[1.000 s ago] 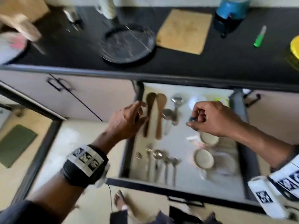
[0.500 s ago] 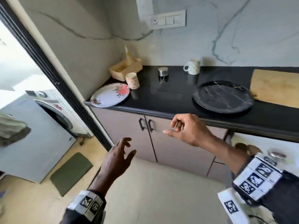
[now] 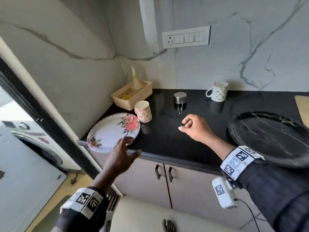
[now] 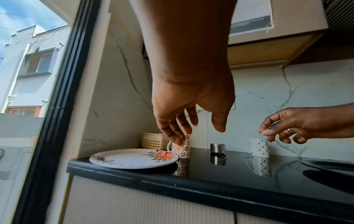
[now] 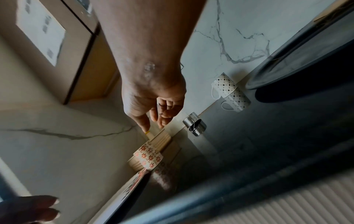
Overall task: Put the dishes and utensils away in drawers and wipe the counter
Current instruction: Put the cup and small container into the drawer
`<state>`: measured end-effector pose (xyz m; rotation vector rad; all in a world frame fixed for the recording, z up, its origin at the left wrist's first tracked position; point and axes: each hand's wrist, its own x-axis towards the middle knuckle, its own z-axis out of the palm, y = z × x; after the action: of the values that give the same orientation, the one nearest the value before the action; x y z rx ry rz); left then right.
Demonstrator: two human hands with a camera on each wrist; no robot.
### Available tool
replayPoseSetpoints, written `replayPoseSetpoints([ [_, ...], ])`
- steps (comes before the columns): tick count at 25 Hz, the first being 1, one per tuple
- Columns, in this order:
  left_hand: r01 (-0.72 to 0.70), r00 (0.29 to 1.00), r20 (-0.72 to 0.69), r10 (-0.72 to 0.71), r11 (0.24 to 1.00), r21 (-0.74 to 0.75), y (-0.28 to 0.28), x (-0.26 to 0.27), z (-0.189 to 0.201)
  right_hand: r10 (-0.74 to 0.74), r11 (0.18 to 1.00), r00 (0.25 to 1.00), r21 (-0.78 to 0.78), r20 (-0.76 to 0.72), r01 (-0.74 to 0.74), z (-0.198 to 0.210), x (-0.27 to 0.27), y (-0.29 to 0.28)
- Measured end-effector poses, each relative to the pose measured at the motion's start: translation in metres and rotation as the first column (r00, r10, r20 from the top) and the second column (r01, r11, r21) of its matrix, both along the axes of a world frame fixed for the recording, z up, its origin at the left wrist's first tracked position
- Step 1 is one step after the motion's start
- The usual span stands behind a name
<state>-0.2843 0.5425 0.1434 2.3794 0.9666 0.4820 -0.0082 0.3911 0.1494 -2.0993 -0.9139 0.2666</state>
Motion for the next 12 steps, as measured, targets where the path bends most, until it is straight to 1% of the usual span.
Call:
replayPoseSetpoints([
  [2, -0.022, 1.0, 0.022, 0.022, 1.0, -0.01, 0.053, 0.043, -0.002, -0.045, 0.999, 0.999, -0.021, 0.002, 0.045, -0.007, 0.044, 0.047],
  [4, -0.05, 0.997, 0.049, 0.052, 0.997, -0.053, 0.097, 0.083, 0.001, -0.085, 0.995, 0.996, -0.057, -0.008, 0.085, -0.014, 0.077, 0.084],
  [6, -0.075, 0.996, 0.049, 0.079, 0.994, -0.074, 0.132, 0.119, 0.007, -0.097, 0.993, 0.995, -0.07, 0.006, 0.097, -0.018, 0.102, 0.113],
  [8, -0.078, 0.996, 0.035, 0.08, 0.995, -0.056, 0.156, 0.147, 0.009, -0.085, 0.994, 0.995, -0.071, 0.045, 0.088, -0.02, 0.12, 0.134],
  [10, -0.062, 0.998, 0.008, 0.062, 0.997, -0.043, 0.172, 0.172, 0.008, -0.077, 0.995, 0.994, -0.055, 0.077, 0.081, -0.022, 0.132, 0.146],
  [12, -0.052, 0.994, -0.103, 0.044, 0.996, -0.068, 0.186, 0.194, 0.004, -0.086, 0.995, 0.992, -0.049, 0.097, 0.091, -0.026, 0.143, 0.154],
])
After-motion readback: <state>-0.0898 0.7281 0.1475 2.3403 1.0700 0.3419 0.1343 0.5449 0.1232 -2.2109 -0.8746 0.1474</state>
